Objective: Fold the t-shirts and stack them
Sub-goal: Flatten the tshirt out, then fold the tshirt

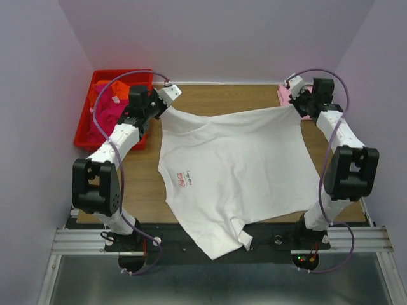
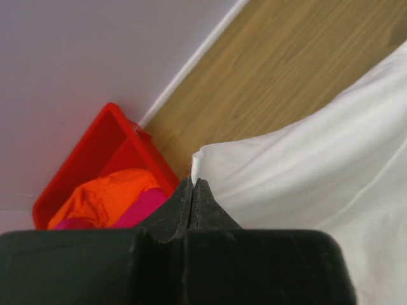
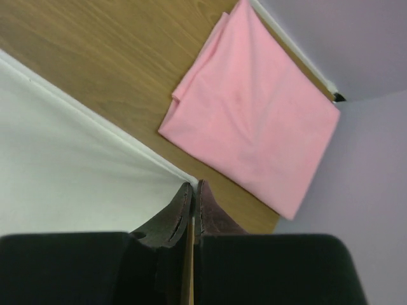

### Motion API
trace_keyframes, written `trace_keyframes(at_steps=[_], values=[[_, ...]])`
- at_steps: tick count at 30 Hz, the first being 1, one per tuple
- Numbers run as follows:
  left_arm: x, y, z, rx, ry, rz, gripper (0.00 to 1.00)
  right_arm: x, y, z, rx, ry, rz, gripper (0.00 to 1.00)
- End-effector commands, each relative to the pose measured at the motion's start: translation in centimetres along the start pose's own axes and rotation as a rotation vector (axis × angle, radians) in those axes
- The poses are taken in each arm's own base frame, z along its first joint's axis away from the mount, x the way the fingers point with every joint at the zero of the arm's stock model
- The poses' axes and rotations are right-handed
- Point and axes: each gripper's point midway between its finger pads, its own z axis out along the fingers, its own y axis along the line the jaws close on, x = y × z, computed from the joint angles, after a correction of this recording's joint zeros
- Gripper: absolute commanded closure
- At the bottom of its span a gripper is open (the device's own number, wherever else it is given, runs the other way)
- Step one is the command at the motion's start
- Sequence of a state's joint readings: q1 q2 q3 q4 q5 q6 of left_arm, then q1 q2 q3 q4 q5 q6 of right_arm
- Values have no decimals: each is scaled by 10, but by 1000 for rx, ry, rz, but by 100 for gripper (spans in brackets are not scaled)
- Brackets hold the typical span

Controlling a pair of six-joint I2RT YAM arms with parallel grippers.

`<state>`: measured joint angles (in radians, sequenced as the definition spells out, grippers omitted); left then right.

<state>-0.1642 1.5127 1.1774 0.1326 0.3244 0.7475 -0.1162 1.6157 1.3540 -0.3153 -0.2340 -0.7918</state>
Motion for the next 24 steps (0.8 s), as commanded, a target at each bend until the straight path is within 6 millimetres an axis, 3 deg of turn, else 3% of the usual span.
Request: trace_keyframes(at_steps=[1,2,4,5,6,7,12,15,16,20,21,23,24], values=[[-5,30,37,-107,-18,-12,100,-15,-32,51,86,-42,2,99],[-6,39,44,-132,-16,-15,100,-13,-35,58,94,-32,2,99],[13,35,65,-126,23,-47,100,-12,-45,70,116,-19,-1,99],[12,37,70,-130,21,-52,100,-3,-42,82,106,1,-4,99],[7,44,75,-144,12,-52,100,-9,-51,85,127,-8,-6,99],[15,41,85,-133,24,-58,100,-6,-53,89,135,4,-5,99],[15,48,98,-136,41,-102,100,-1,-59,108,150,23,9,99],[18,37,88,-104,65,-117,100,-1,-65,106,171,32,0,99],[9,40,76,-108,52,-118,100,0,-66,103,174,33,-4,99],[6,18,37,-64,64,-131,100,4,-65,99,166,40,-23,99],[16,-2,30,-18,96,-143,100,5,-65,98,165,40,-16,99],[3,-10,6,-17,85,-132,100,6,-67,93,164,32,-10,99],[9,-29,-1,16,110,-135,100,10,-66,92,160,38,-7,99]])
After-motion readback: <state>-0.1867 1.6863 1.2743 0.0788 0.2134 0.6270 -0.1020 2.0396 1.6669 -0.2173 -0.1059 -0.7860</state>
